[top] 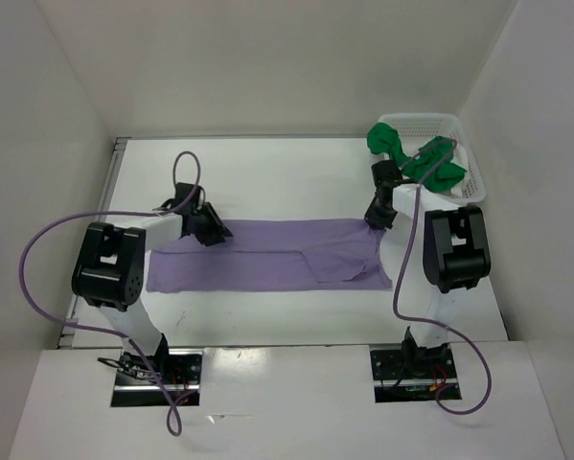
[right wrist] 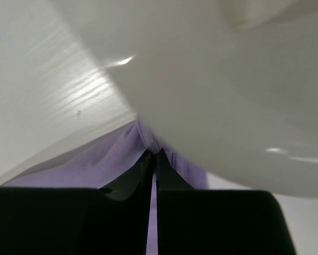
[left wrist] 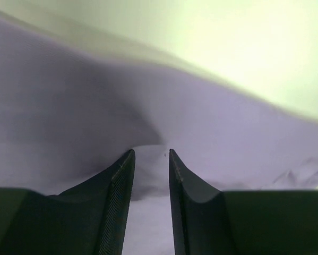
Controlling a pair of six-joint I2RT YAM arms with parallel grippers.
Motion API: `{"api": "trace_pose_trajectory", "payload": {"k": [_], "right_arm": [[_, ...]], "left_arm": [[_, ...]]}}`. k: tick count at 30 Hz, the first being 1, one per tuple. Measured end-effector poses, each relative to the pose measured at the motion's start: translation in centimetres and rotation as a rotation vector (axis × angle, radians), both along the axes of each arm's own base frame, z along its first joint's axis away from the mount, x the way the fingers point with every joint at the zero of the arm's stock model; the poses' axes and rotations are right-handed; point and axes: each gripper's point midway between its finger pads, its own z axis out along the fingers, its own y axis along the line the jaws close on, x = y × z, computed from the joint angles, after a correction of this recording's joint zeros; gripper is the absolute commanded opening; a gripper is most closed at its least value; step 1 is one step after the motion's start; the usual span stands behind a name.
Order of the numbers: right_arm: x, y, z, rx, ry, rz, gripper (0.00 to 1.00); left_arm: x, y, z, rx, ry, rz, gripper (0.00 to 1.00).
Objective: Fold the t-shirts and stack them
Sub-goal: Fold the other side of the tshirt into a rectangle
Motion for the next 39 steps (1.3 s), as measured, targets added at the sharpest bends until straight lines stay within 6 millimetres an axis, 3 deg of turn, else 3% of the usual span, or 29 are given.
{"api": "trace_pose_trajectory", "payload": {"k": [3,7,9,10,11,12,15,18,20,21,24,26,28,31,33,35,39], "right_arm": [[1.4,1.3,-0.1,0.033,-0.013,0.018,0.05],[4.6,3.6,-0.6,0.086,-0.039,0.044,0.05],[7.0,4.6,-0.3,0.107,-0.069,0.054,0.13],[7.9,4.9,0.0,0.112,-0.083,0.053,0.2],[8.6,5.0,0.4,0.114,-0.099,0.051,0.37],[9.3,5.1,0.9,0.114,-0.117,0.051,0.43],[10.1,5.1,2.5,0.105,-0.156,0.058,0.54],[9.9,5.0,4.8,0.086,-0.195,0.072,0.55],[9.1,5.4,7.2,0.072,-0.235,0.094,0.43],[8.3,6.0,8.7,0.071,-0.263,0.112,0.29],[5.4,9.1,12.3,0.083,-0.329,0.192,0.06],[2.3,13.0,13.3,0.107,-0.345,0.288,0.06],[-1.0,16.8,12.3,0.126,-0.316,0.386,0.15],[-6.4,20.7,7.9,0.126,-0.19,0.517,0.28],[-8.8,20.9,5.0,0.099,-0.094,0.548,0.31],[-9.9,20.2,3.2,0.074,-0.033,0.546,0.35],[-9.9,19.7,2.7,0.05,-0.019,0.534,0.38]], "left_arm": [[1.4,4.2,0.0,0.003,-0.005,0.11,0.4],[2.8,8.3,0.3,0.027,-0.01,0.2,0.4],[4.1,9.7,0.7,0.035,-0.024,0.23,0.4],[4.7,9.9,0.9,0.036,-0.031,0.233,0.4],[5.2,10.0,1.2,0.034,-0.038,0.233,0.4],[5.7,9.8,1.6,0.029,-0.046,0.227,0.4],[6.6,8.9,3.1,0.021,-0.085,0.203,0.4],[6.1,7.1,5.2,0.013,-0.129,0.16,0.4],[5.0,5.7,6.9,0.007,-0.172,0.127,0.4],[4.2,4.9,7.9,0.002,-0.192,0.107,0.4],[2.1,2.8,9.6,-0.016,-0.241,0.051,0.4],[0.6,1.6,9.7,-0.022,-0.243,0.015,0.4],[-1.0,0.5,9.0,-0.021,-0.225,-0.02,0.4],[-2.8,-0.7,7.8,-0.013,-0.19,-0.062,0.4],[-3.8,-1.2,7.3,-0.01,-0.17,-0.081,0.4],[-4.2,-1.1,7.0,-0.006,-0.164,-0.081,0.4],[-4.2,-0.9,7.2,-0.003,-0.169,-0.075,0.4]]}}
